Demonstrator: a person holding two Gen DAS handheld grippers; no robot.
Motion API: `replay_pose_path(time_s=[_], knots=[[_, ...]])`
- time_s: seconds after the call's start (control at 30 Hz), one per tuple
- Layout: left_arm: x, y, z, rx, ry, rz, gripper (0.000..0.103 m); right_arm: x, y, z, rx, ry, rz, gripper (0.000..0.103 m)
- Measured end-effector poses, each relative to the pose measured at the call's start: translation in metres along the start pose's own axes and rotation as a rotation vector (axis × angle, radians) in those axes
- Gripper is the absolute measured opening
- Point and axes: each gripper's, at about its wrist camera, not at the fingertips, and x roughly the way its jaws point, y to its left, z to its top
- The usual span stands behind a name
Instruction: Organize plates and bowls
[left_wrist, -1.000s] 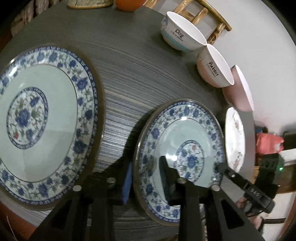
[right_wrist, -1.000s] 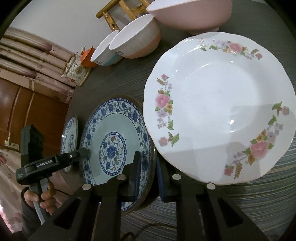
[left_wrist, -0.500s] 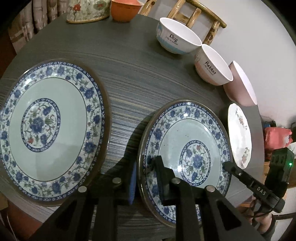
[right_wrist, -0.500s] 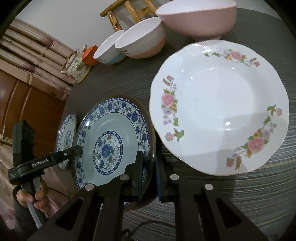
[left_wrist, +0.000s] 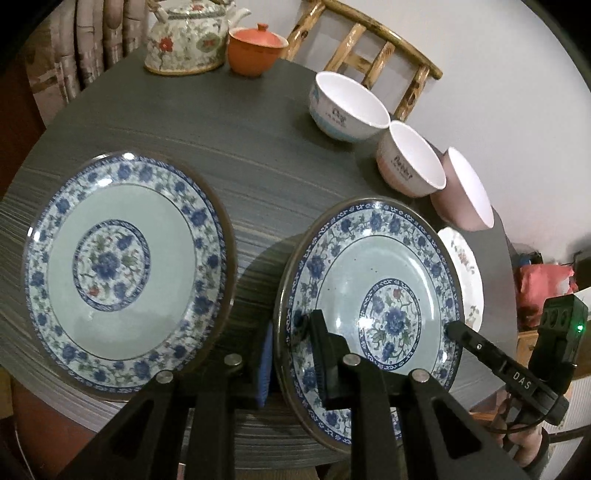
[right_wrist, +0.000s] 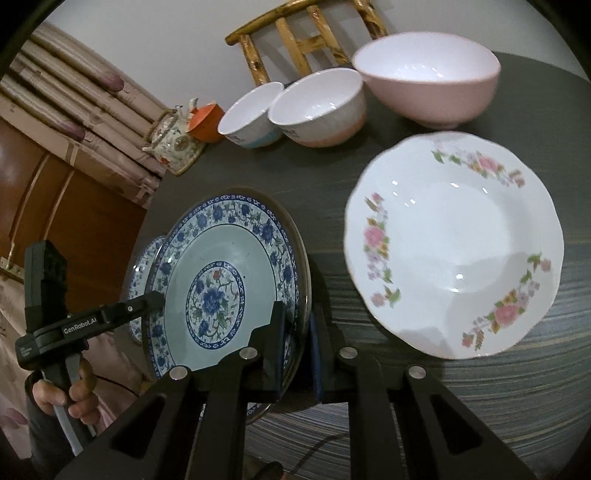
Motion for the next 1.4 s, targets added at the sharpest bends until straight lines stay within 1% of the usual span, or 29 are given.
replay_pose_path(time_s=[0.3, 0.47, 0.63, 0.97, 1.23, 1.4], knots=[[-0.035, 0.025, 0.011, -0.022, -0.058, 0.021, 0.019, 0.007, 0.04, 0.014, -0.049, 0.0, 0.029, 0.013], [-0.051, 0.048, 0.018, -0.041, -0.08, 0.046, 0.019, 0.023, 0.068, 0.022, -0.074, 0.023, 0.045, 0.013], [-0.065, 0.08, 0.024, -0.078, -0.095, 0.077, 0.019, 0.047, 0.096, 0.03, -0.096, 0.057, 0.056, 0.013], [-0.073, 0.139, 0.027, -0.152, -0.095, 0.118, 0.02, 0.094, 0.143, 0.036, -0.145, 0.128, 0.065, 0.013], [-0.068, 0.174, 0.026, -0.189, -0.078, 0.133, 0.02, 0.122, 0.16, 0.034, -0.166, 0.175, 0.056, 0.013], [-0.061, 0.183, 0.026, -0.196, -0.063, 0.133, 0.021, 0.132, 0.166, 0.033, -0.169, 0.191, 0.041, 0.013]])
